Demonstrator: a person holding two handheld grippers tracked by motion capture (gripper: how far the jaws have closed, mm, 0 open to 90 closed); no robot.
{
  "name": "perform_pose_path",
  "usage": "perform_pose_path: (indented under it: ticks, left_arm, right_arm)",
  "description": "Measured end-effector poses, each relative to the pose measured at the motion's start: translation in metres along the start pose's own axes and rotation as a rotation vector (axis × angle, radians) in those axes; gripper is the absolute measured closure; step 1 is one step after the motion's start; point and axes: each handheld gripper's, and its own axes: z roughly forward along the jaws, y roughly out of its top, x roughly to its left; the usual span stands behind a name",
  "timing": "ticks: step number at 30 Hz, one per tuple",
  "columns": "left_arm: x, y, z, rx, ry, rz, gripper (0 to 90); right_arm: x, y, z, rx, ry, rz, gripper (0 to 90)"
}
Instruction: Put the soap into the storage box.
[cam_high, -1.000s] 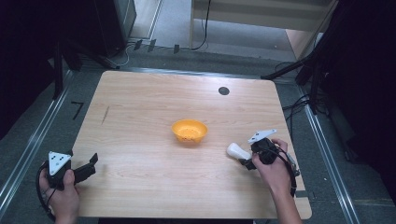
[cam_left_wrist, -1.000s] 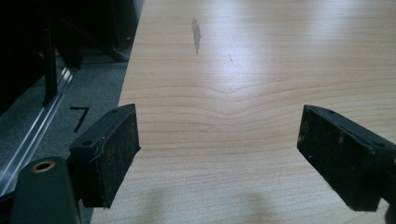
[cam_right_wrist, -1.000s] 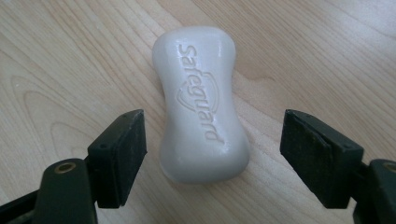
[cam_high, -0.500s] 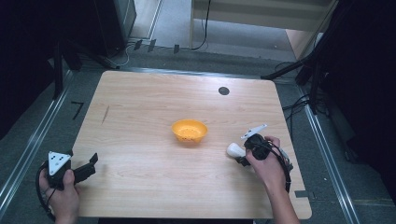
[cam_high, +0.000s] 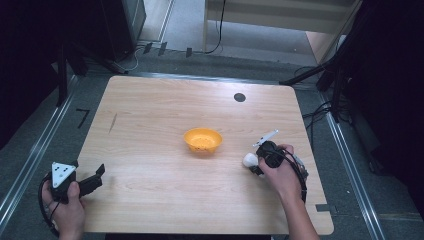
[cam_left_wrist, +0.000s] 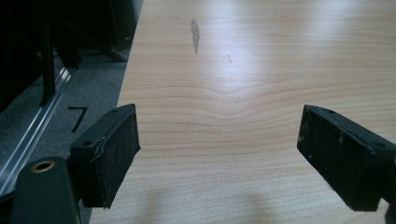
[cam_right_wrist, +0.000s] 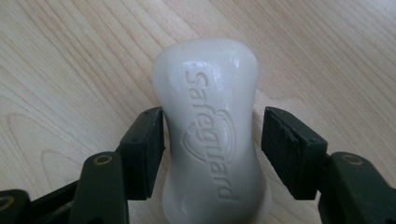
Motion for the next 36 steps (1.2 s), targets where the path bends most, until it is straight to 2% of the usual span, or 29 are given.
perform_pose_path:
  ticks: [5,9,21,28,31,34,36]
  left_arm:
    - [0.0,0.0,0.0,0.0,-0.001,0.0,13.3]
    - [0.0002,0.0,-0.0002,0.0,-0.001,-0.001,13.3]
    - [0.0005,-0.0001,-0.0003,0.0,-0.001,-0.002,13.3]
    - [0.0001,-0.0001,-0.0002,-0.001,0.0,-0.002,13.4]
    - [0.0008,0.0,0.0,0.0,-0.004,-0.004,13.4]
    - [0.0009,0.0,-0.0001,0.0,-0.003,-0.004,13.4]
    - [0.001,0.0,-0.0001,0.001,-0.001,-0.004,13.4]
  right_arm:
    - [0.0003,0.0017,0.0049,0.024,0.002,-0.003,44.6]
    - [-0.0001,0.0025,0.0049,0.02,-0.002,-0.01,49.2]
    - [0.0003,0.0026,0.0052,0.018,-0.007,-0.028,49.6]
    - [-0.0002,0.0026,0.005,0.015,-0.007,-0.022,50.5]
    - [-0.0004,0.002,0.0056,-0.006,-0.003,-0.031,50.6]
    - [0.001,-0.0004,0.0052,-0.034,-0.026,-0.058,50.8]
    - [0.0027,-0.0006,0.0046,-0.032,-0.051,-0.07,50.8]
